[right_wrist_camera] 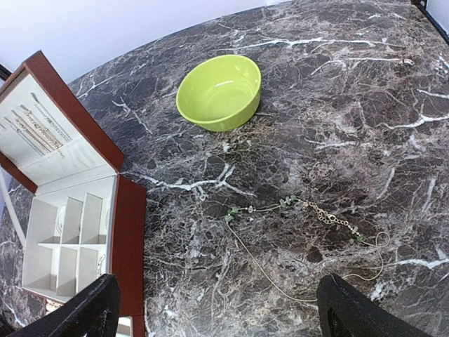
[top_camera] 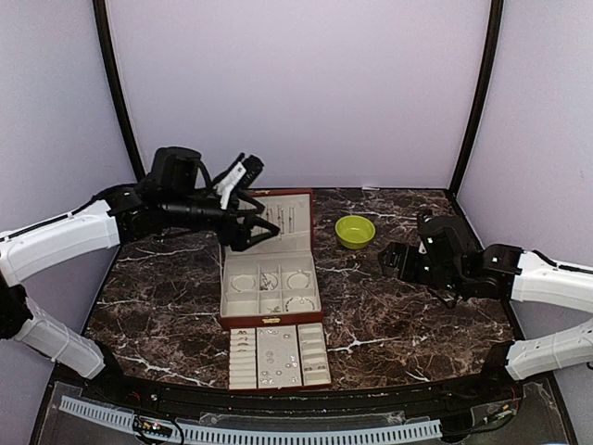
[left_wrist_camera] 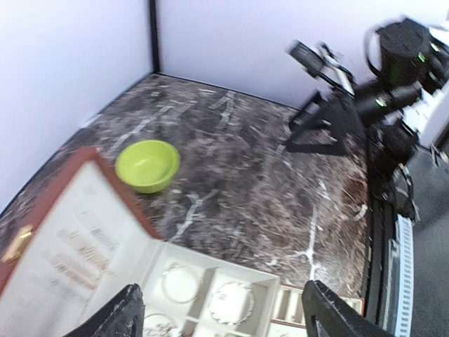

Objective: Organize the mixed jewelry
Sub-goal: Pick up the necklace from the center of the board.

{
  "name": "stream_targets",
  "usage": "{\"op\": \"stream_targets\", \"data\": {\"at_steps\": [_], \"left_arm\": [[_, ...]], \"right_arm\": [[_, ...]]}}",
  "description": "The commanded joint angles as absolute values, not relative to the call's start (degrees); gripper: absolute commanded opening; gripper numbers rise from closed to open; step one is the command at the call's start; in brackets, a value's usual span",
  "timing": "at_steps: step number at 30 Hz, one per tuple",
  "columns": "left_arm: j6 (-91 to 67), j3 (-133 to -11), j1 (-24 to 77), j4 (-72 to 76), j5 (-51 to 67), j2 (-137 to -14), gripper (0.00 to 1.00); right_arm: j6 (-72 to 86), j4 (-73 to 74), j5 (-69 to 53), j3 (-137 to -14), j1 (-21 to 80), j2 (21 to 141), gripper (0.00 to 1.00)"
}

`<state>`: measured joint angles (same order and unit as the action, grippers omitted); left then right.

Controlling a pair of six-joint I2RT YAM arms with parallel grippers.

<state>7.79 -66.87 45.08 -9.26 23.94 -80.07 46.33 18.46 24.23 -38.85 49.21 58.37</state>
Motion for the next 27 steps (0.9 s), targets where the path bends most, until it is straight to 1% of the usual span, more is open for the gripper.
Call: {"op": "stream_targets", "data": {"at_steps": [1, 3, 5, 11, 16, 23, 25, 27], "left_arm": [[0.3, -63.4, 34.2, -11.4, 22.0, -71.6, 0.82], [-1.7, -62.0, 29.3, -12.0, 21.4, -68.6, 0.86], [-2.9, -60.5, 25.1, -11.6, 22.4, -66.5, 0.88], [-8.4, -52.6, 13.1, -6.7, 30.4, -63.9, 0.89], [-7.2, -52.3, 12.3, -8.6, 27.8, -63.6, 0.88], [-5.5, -52.1, 12.3, -9.7, 23.7, -62.8, 0.86], [-5.3, -51.8, 12.3, -9.6, 23.4, -62.4, 0.86], [-5.3, -51.3, 12.3, -9.1, 23.1, -62.2, 0.86]], "right_arm": [[44.6, 23.8, 25.9, -45.0, 48.5, 61.9, 0.98], [43.5, 24.4, 26.5, -46.6, 48.0, 63.9, 0.98], [42.9, 24.6, 26.5, -47.7, 47.1, 66.1, 0.98], [41.8, 24.0, 23.2, -49.1, 42.9, 73.3, 0.96], [41.2, 24.5, 24.7, -48.8, 40.8, 77.7, 0.93], [38.8, 21.5, 23.4, -46.2, 38.3, 83.1, 0.81], [37.8, 20.0, 22.7, -45.2, 37.5, 84.8, 0.79], [37.5, 19.8, 22.1, -44.9, 36.1, 86.6, 0.74]]}}
